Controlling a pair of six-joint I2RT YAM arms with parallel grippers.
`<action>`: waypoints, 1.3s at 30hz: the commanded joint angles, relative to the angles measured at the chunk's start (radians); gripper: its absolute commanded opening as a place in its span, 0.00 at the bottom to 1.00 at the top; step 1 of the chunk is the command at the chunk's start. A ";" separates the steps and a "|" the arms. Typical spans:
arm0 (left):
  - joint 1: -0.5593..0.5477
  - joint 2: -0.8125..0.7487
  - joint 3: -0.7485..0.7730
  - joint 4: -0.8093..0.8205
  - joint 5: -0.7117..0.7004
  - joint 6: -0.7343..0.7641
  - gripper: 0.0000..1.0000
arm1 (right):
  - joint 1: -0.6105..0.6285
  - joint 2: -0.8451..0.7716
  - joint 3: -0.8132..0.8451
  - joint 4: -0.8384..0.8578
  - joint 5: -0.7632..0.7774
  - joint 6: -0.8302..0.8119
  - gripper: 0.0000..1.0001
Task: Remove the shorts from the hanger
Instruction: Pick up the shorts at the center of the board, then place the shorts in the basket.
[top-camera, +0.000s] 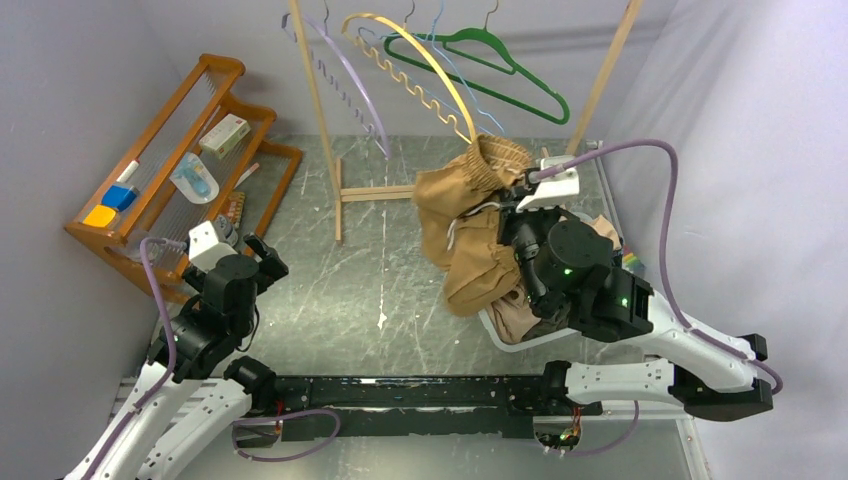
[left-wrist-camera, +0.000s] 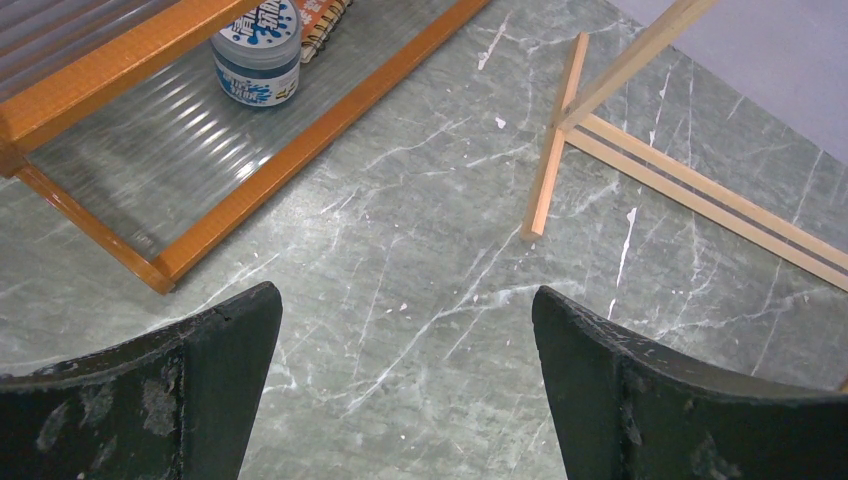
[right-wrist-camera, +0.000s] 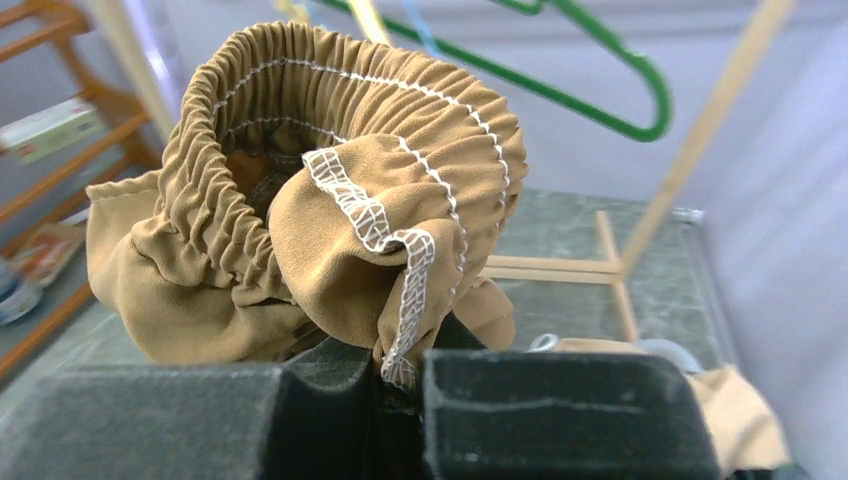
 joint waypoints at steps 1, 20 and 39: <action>0.004 -0.005 0.024 0.004 -0.011 0.000 0.99 | -0.001 -0.034 -0.022 0.201 0.274 -0.213 0.00; 0.006 0.011 0.023 0.009 -0.002 0.006 0.99 | -0.004 -0.180 0.054 0.123 0.531 -0.352 0.00; 0.013 0.040 0.025 0.012 0.018 0.014 0.99 | 0.002 -0.312 -0.652 0.850 0.628 -0.607 0.00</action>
